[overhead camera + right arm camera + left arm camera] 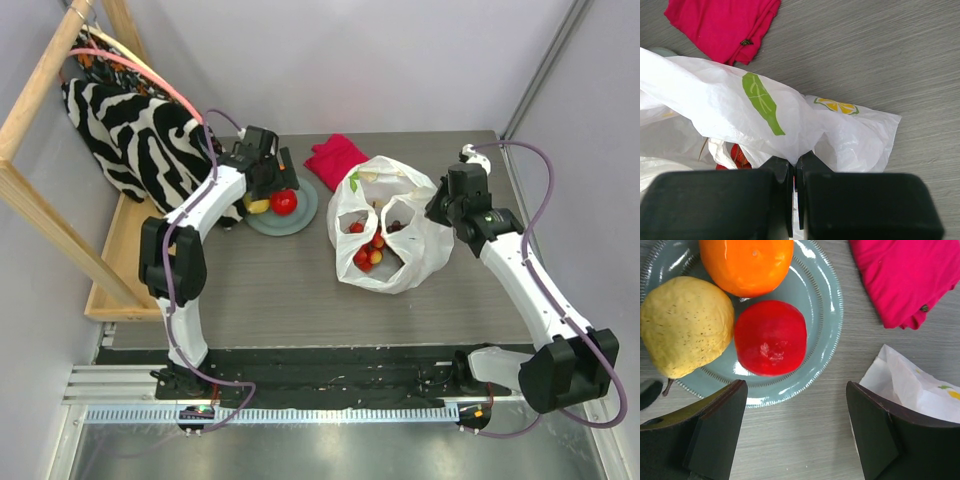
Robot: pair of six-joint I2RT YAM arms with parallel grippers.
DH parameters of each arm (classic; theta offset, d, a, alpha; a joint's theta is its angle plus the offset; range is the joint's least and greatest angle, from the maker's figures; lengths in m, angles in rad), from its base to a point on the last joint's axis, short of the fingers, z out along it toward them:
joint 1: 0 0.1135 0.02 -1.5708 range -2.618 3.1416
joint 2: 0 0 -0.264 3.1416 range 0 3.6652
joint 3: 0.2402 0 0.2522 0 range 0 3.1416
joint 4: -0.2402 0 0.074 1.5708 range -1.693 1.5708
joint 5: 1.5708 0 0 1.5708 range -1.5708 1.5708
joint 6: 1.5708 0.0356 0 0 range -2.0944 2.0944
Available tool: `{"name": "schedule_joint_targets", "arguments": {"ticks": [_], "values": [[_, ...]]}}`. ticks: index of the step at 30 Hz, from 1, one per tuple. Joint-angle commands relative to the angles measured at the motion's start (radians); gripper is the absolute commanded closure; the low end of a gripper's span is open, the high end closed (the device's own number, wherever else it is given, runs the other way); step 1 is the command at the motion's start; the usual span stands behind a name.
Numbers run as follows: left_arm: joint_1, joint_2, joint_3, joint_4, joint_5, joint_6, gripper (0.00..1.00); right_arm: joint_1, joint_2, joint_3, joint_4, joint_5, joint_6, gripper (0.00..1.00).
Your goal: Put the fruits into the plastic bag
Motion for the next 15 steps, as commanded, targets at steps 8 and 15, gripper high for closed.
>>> {"name": "schedule_joint_targets", "arguments": {"ticks": [8,15], "values": [[0.013,0.088,0.027,0.021,-0.030,-0.012,0.17,-0.003,0.036,0.027,0.061,-0.010,0.010,0.99],[0.013,0.126,0.038,0.035,-0.031,0.003,0.19,-0.001,0.061,0.043,0.063,-0.013,0.007,0.99]]}}
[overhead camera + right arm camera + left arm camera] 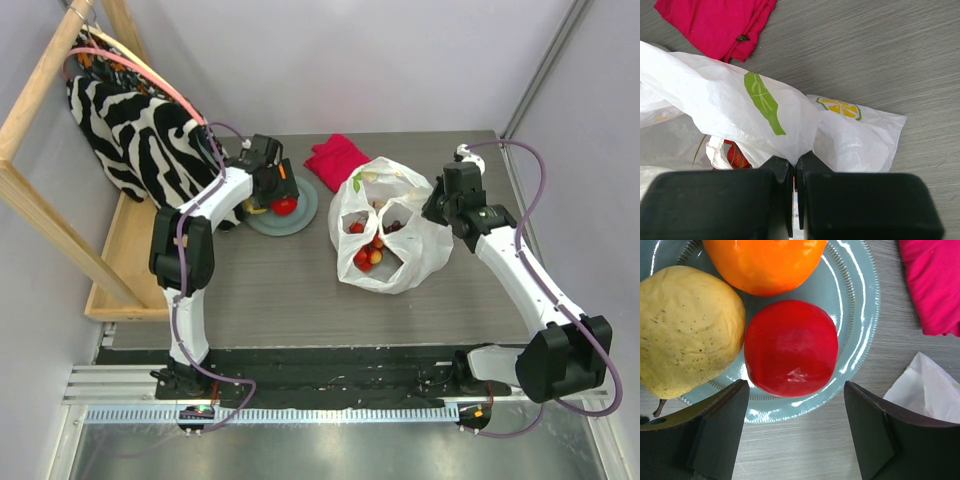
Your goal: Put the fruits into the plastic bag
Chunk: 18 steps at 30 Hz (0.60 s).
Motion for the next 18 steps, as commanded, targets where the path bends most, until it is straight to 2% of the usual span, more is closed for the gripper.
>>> {"name": "schedule_joint_targets", "arguments": {"ticks": [1,18], "values": [[0.009,0.024,0.037,0.030,-0.021,0.010,0.20,-0.001,0.010,0.045,0.041,-0.001,0.008,0.99],[0.011,0.071,0.051,0.063,-0.009,0.046,0.27,-0.001,0.038,0.055,0.044,-0.013,0.010,0.99]]}}
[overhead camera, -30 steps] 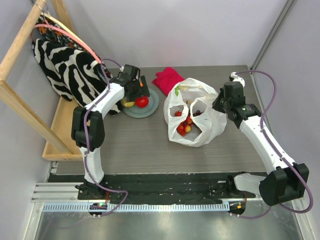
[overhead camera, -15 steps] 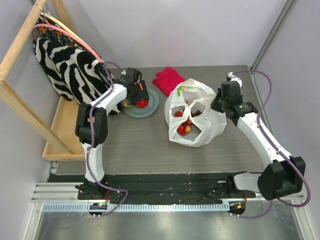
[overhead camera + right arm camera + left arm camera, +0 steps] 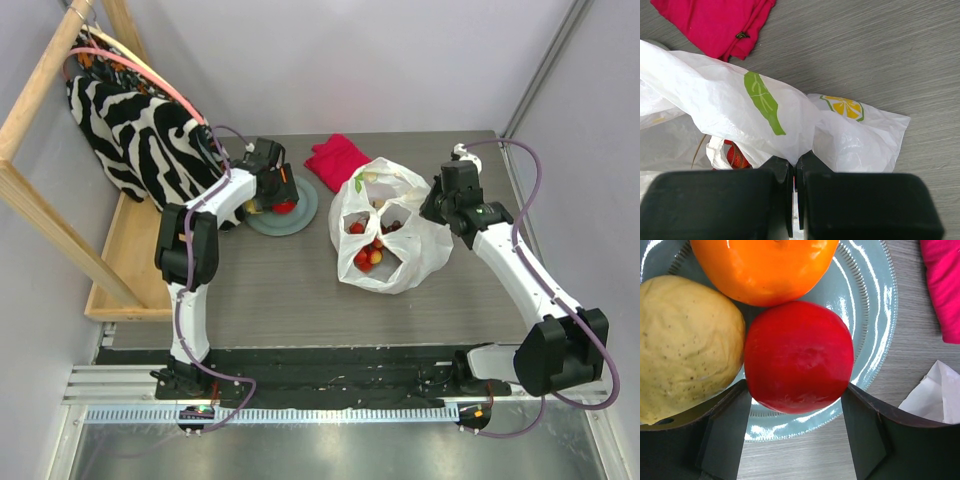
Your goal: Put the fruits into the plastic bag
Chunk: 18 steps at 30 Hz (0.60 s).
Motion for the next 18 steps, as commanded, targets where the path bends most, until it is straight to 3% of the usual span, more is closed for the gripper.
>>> {"name": "schedule_joint_targets", "arguments": {"ticks": [1,6,15,18], "values": [[0.009,0.011,0.043,0.045,0.000,0.024,0.27,-0.001,0.005,0.045,0.037,-0.002,0.008,0.99],[0.008,0.022,0.049,0.055,0.017,0.041,0.35,0.000,0.007,0.046,0.037,-0.005,0.011,0.99],[0.009,-0.017,0.004,0.088,0.110,0.051,0.64,-0.001,0.010,0.052,0.037,-0.004,0.011,0.99],[0.006,-0.073,-0.053,0.121,0.138,0.056,0.68,-0.001,0.005,0.051,0.037,0.003,0.011,0.99]]}}
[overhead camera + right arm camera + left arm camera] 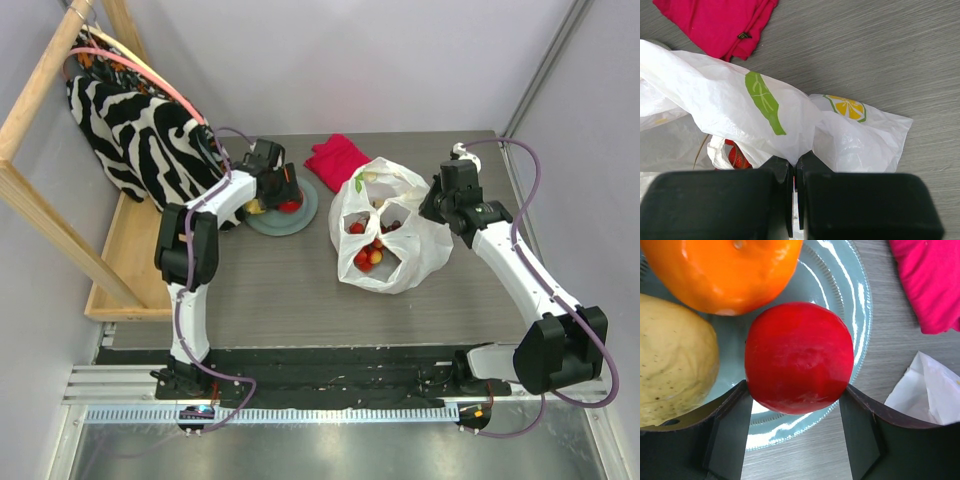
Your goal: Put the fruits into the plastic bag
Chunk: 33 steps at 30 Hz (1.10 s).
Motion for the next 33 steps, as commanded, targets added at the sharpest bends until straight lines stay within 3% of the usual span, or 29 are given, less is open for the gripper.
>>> {"name": "schedule_joint_targets", "arguments": {"ticks": [1,18,24,33], "values": [[0.006,-0.115,-0.065,0.078,0.064,0.029,0.69,-0.003,-0.006,0.045,0.032,0.011,0.011,0.99],[-0.053,-0.359,-0.270,0.222,0.164,-0.007,0.72,-0.001,-0.128,-0.002,0.006,0.040,-0.015,0.99],[-0.086,-0.506,-0.379,0.369,0.147,-0.040,0.72,0.000,-0.206,-0.050,-0.012,0.048,-0.003,0.99],[-0.166,-0.693,-0.372,0.438,0.042,-0.047,0.72,-0.001,-0.240,-0.070,-0.028,0.034,-0.004,0.99]]}}
